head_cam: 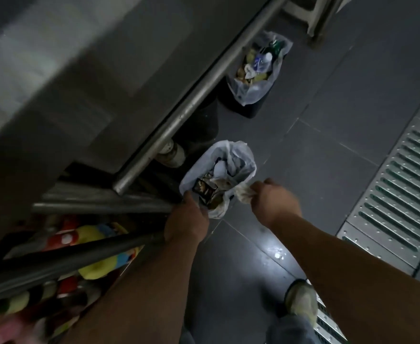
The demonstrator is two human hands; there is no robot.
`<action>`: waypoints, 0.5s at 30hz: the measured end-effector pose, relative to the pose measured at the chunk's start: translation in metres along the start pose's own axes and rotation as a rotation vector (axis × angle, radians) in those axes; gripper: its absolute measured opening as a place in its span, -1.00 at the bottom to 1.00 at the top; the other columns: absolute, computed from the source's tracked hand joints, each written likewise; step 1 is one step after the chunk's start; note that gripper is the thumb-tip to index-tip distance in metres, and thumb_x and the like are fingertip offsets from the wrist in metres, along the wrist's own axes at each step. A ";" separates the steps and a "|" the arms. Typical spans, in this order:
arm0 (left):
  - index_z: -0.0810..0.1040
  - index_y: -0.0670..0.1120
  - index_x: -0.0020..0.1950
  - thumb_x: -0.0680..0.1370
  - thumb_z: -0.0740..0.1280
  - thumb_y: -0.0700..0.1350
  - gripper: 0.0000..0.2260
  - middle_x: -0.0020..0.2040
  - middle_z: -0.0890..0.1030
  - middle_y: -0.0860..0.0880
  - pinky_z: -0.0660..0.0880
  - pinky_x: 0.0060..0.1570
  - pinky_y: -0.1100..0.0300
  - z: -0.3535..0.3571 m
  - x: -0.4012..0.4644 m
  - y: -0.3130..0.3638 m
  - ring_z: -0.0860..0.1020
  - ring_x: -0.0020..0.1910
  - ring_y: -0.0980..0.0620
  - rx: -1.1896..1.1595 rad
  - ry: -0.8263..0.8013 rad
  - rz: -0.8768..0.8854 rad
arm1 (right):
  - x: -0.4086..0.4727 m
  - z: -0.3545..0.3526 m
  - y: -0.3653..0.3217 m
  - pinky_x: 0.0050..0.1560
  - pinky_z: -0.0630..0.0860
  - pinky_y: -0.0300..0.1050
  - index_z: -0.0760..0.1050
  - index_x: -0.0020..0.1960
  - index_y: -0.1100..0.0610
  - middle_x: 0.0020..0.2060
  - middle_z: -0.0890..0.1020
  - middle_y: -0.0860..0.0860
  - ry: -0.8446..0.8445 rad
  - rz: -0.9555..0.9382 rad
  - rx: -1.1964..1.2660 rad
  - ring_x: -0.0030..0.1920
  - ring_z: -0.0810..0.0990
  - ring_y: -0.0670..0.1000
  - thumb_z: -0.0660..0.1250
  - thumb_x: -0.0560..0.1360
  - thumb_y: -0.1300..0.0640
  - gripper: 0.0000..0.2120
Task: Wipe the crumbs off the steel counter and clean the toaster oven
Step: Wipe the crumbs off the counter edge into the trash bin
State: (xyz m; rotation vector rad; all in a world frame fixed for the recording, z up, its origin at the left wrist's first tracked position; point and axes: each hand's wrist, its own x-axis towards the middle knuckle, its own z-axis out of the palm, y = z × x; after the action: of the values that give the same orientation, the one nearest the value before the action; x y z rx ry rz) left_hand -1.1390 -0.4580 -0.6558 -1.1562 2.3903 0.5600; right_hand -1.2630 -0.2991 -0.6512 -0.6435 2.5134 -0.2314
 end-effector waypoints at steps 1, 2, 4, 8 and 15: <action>0.12 -0.01 0.52 0.64 0.14 0.07 -0.52 0.17 0.58 -0.19 0.48 -0.07 0.02 0.010 0.009 -0.004 0.58 0.12 -0.20 -0.007 0.002 -0.027 | 0.006 0.011 0.000 -0.13 0.52 -0.06 0.49 0.26 0.00 0.08 0.51 0.06 0.018 -0.013 -0.002 -0.02 0.60 0.17 0.19 0.55 0.06 -0.70; 0.12 -0.01 0.51 0.64 0.15 0.07 -0.52 0.18 0.58 -0.20 0.48 -0.07 0.01 0.019 0.017 -0.008 0.58 0.13 -0.21 -0.013 0.001 -0.050 | 0.011 0.022 0.001 -0.16 0.49 -0.08 0.48 0.28 -0.01 0.10 0.50 0.06 0.037 -0.029 -0.003 -0.02 0.60 0.18 0.19 0.56 0.05 -0.68; 0.11 0.00 0.51 0.63 0.16 0.07 -0.51 0.20 0.57 -0.21 0.51 -0.03 -0.02 0.037 0.032 -0.014 0.58 0.13 -0.22 -0.026 0.002 -0.079 | 0.021 0.041 0.001 -0.19 0.43 -0.10 0.45 0.34 -0.03 0.16 0.50 0.05 0.081 -0.085 -0.022 0.02 0.59 0.18 0.19 0.57 0.03 -0.65; 0.12 -0.03 0.51 0.62 0.19 0.05 -0.50 0.22 0.56 -0.22 0.52 -0.05 -0.01 0.071 0.059 -0.025 0.57 0.14 -0.23 -0.049 -0.019 -0.090 | 0.042 0.074 0.003 -0.25 0.41 -0.11 0.45 0.37 -0.02 0.20 0.53 0.07 0.165 -0.154 -0.053 0.04 0.59 0.18 0.22 0.55 0.01 -0.61; -0.13 0.04 0.60 0.64 0.17 0.06 -0.36 0.11 0.61 -0.21 0.55 -0.12 0.03 0.108 0.093 -0.035 0.62 0.00 -0.19 -0.108 0.103 -0.097 | 0.073 0.106 -0.001 -0.33 0.38 -0.13 0.54 0.26 0.08 0.02 0.58 0.11 0.280 -0.213 -0.054 -0.10 0.60 0.22 0.33 0.47 0.07 -0.63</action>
State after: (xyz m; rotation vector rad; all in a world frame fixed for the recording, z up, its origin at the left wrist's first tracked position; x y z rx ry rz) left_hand -1.1419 -0.4802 -0.8005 -1.3707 2.3990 0.6171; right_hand -1.2601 -0.3387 -0.7738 -0.9608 2.7231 -0.3524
